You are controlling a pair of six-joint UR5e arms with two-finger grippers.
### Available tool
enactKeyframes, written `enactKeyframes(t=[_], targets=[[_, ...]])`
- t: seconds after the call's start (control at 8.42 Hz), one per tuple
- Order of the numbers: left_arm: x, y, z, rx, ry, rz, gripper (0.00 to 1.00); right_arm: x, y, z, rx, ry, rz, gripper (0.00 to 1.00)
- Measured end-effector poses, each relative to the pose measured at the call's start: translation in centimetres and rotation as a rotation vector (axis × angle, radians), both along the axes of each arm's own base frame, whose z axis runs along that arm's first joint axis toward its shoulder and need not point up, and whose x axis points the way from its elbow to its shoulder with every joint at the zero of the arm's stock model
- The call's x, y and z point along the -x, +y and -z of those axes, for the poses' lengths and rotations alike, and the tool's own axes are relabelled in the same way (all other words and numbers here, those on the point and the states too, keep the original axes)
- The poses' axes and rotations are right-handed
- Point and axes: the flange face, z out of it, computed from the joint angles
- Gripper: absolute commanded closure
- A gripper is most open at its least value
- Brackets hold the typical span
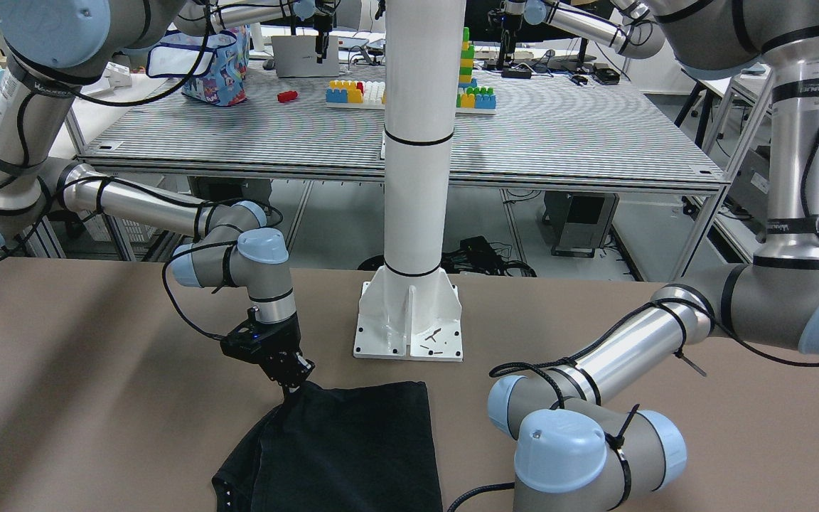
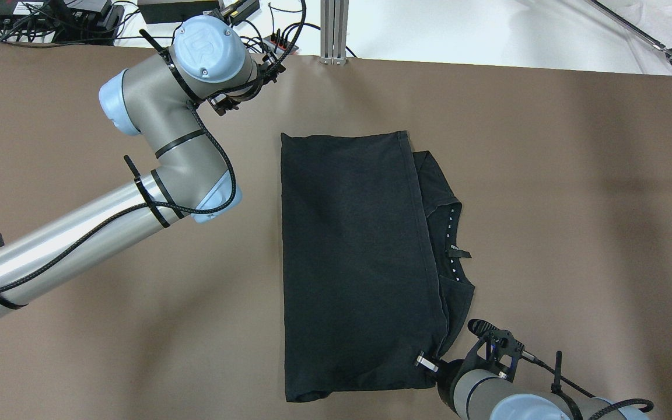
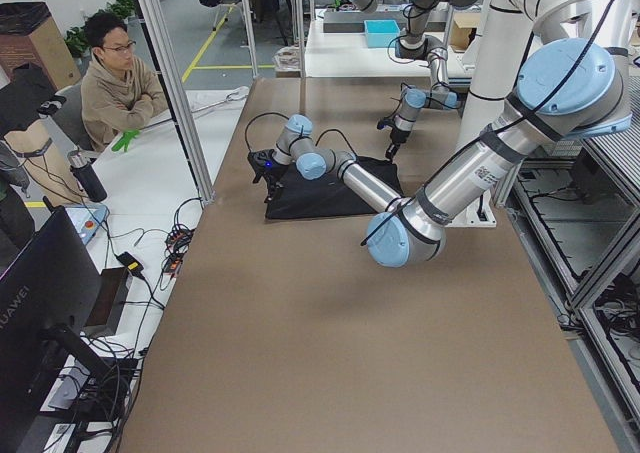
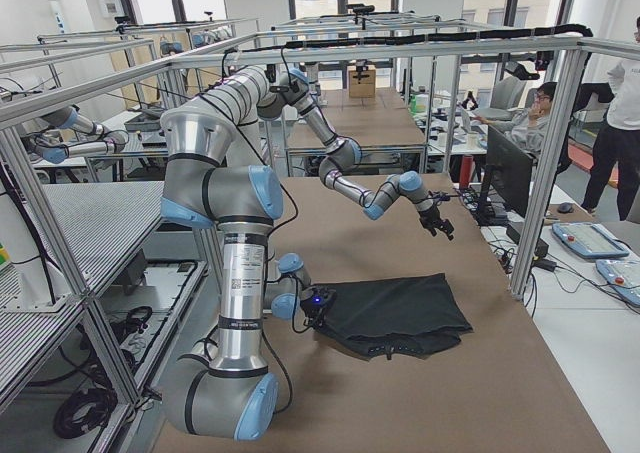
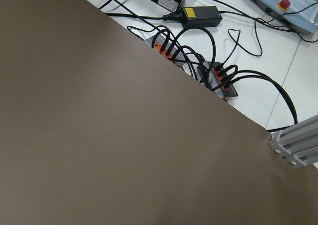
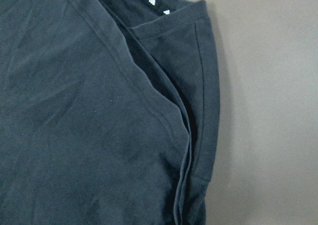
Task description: Fold clothes
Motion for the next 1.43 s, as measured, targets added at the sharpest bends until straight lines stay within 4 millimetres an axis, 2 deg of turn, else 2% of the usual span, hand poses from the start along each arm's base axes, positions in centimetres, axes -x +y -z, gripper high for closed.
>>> enactKeyframes(t=[0.12,0.24,0.48,0.59,0.83,1.07,1.19,1.31,1.43], targets=[[-0.2,2.8,-0.2,0.005,0.029,-0.008,0.01,-0.2,0.2,0.6,0.01,-0.012,-0.005,1.0],[0.2,7.4,-0.9,0.006,0.061,-0.027,0.01,-0.2,0.8,0.9,0.033,-0.023,-0.012,1.0],[1.9,20.3,-3.5,-0.001,0.129,-0.065,0.01,0.1,3.0,1.4,0.071,-0.028,-0.003,1.0],[1.9,26.3,-4.3,0.01,0.167,-0.077,0.03,0.2,4.6,1.7,0.077,-0.015,0.006,1.0],[-1.6,36.0,-5.0,0.039,0.215,-0.093,0.1,0.2,7.1,2.5,0.073,0.001,0.014,1.0],[-5.7,44.6,-6.2,0.048,0.223,-0.119,0.14,0.2,7.7,2.8,0.071,0.004,0.015,1.0],[-7.1,47.3,-6.6,0.048,0.22,-0.135,0.22,0.1,7.7,2.8,0.071,0.003,0.014,1.0],[-8.3,48.8,-6.9,0.049,0.214,-0.148,0.3,0.1,7.7,2.9,0.07,0.002,0.014,1.0],[-9.4,49.5,-7.2,0.05,0.206,-0.156,0.3,0.2,7.7,3.0,0.07,0.0,0.014,1.0]])
